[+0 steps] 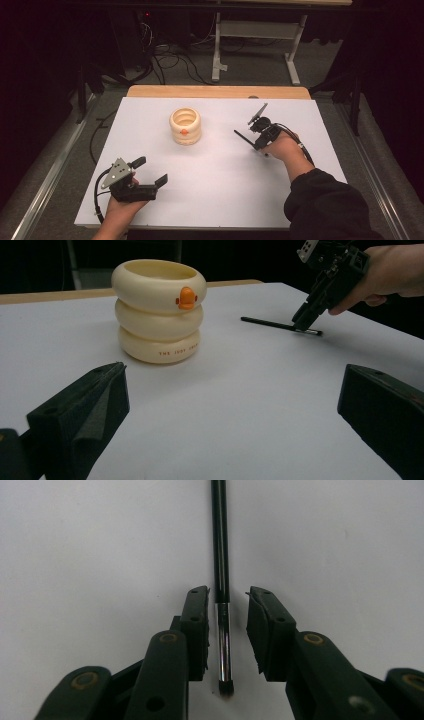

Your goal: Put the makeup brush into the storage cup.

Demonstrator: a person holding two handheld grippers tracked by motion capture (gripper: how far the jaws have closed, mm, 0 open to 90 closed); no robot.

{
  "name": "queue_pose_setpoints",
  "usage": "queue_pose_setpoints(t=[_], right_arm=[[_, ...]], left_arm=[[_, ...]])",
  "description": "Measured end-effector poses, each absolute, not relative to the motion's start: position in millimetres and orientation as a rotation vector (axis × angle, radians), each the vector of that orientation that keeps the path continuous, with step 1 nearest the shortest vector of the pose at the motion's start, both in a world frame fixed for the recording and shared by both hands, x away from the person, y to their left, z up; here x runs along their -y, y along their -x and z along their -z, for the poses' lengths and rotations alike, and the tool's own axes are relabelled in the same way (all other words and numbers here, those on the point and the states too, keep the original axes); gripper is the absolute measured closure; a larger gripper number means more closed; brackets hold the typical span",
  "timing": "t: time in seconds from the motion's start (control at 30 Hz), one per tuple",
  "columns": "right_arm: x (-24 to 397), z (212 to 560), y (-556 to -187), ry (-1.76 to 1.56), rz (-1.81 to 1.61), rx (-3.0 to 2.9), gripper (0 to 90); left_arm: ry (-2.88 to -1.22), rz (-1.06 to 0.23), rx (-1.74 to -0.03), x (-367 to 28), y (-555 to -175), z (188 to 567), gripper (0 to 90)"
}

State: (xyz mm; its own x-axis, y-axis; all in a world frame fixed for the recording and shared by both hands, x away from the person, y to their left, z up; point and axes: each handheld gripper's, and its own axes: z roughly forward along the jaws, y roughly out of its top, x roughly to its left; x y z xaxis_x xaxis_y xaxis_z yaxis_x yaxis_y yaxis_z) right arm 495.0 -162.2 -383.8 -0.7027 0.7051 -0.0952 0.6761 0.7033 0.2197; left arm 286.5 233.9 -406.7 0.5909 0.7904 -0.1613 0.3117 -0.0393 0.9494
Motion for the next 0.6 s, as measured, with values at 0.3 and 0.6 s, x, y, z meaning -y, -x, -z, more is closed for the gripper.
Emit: queue_pose_setpoints(t=[0.3,0.6], right_arm=[[160.2,389.8,-497.1,-1.091,-0.218,-2.763,77.4],[160.8,392.6,-498.9,-1.118,-0.227,-2.775,80.1]], left_arm=[[-1.617,-0.493,-0.946,-233.6,-286.6,407.2,0.8],[-1.622,-0.493,-0.944,-232.9,-285.8,407.5,0.8]])
